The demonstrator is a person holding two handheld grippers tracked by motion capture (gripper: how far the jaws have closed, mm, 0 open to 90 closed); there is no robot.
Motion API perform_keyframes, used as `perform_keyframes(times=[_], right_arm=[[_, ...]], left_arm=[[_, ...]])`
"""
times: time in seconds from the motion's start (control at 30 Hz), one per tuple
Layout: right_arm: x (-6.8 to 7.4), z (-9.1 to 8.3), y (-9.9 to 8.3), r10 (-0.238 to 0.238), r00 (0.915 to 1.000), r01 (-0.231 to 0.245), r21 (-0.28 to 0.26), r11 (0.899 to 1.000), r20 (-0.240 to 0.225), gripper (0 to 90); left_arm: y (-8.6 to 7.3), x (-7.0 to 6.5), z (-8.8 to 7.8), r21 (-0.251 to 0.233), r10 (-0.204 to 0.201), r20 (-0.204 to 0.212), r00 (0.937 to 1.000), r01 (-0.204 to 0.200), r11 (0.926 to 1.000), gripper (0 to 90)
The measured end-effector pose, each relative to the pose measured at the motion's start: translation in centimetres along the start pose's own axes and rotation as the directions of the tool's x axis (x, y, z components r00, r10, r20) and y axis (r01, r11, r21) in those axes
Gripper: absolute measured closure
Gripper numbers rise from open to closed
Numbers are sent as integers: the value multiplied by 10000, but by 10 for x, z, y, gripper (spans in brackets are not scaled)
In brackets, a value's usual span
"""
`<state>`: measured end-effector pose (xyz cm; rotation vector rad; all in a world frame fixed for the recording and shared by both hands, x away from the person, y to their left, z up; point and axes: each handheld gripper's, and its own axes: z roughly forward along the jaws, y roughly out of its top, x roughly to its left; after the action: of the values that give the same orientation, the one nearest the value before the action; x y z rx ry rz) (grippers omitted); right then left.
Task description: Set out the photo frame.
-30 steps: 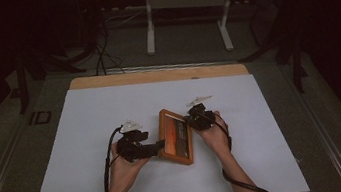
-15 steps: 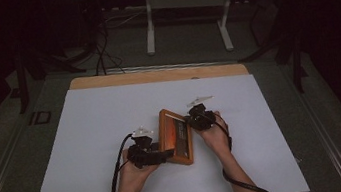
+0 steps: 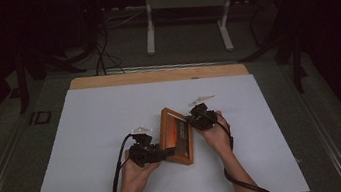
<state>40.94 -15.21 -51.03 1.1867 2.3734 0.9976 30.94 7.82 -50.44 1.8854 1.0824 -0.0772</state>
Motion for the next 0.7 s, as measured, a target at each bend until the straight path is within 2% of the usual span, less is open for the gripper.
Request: perform_keyframes(times=[0.13,0.37,0.5,0.6,0.7], right_arm=[[-7,-6,-3,160,9999,-159,-98,9998,39,870],[-16,-22,-9,434,9990,-439,-390,9983,-134,800],[-19,-38,-11,484,9987,-493,-559,9972,-185,697],[-23,-49,-14,539,9983,-549,-530,9971,-208,663],[-29,-62,-19,757,9967,-774,-648,9949,-283,641]], left_arm=[[1,-2,1,-93,75,-59,10000,-75,9999,520],[5,-11,4,-221,693,-252,9973,-698,9973,551],[7,-16,5,-283,896,-240,9957,-902,9955,578],[9,-19,8,-350,945,-106,9955,-948,9949,610],[12,-26,10,-351,1297,-291,9911,-1306,9908,623]])
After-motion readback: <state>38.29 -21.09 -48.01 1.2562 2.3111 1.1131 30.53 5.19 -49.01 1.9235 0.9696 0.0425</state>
